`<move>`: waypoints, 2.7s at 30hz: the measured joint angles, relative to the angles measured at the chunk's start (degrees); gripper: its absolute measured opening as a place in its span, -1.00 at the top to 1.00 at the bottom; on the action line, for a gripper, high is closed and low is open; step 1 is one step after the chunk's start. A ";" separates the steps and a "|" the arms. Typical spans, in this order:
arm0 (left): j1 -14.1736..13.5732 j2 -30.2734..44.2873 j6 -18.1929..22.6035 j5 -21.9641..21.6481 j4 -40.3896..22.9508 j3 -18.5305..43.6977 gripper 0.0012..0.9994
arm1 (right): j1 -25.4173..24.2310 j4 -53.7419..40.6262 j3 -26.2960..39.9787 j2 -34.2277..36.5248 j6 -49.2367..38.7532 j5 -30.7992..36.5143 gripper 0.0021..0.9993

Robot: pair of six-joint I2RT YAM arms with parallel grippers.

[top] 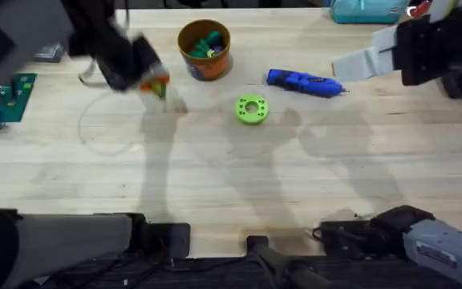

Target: Pick up the gripper from the table and insert it into the empty holder that is missing its gripper. Then pick up a screw, insert it into the mounting hole, and use the screwdriver to tighten it. Finally, clean up the table by picking up the vegetable and placing it into the bucket.

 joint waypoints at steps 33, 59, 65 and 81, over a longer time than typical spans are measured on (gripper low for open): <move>-8.76 15.14 10.13 4.16 29.77 9.05 -0.09 | 0.00 0.13 -0.02 0.00 -0.02 0.00 -0.99; -6.38 -16.94 19.08 -0.78 -20.51 9.68 -0.97 | 0.00 0.13 -0.02 0.00 -0.01 0.02 -0.99; -6.38 -19.50 19.99 -3.27 -27.88 9.68 -0.97 | 0.00 0.06 -0.02 0.00 -0.55 0.02 -0.99; -6.38 -19.48 20.21 -3.65 -27.92 9.68 -0.97 | 0.00 0.02 -0.02 0.00 -0.68 0.02 -0.99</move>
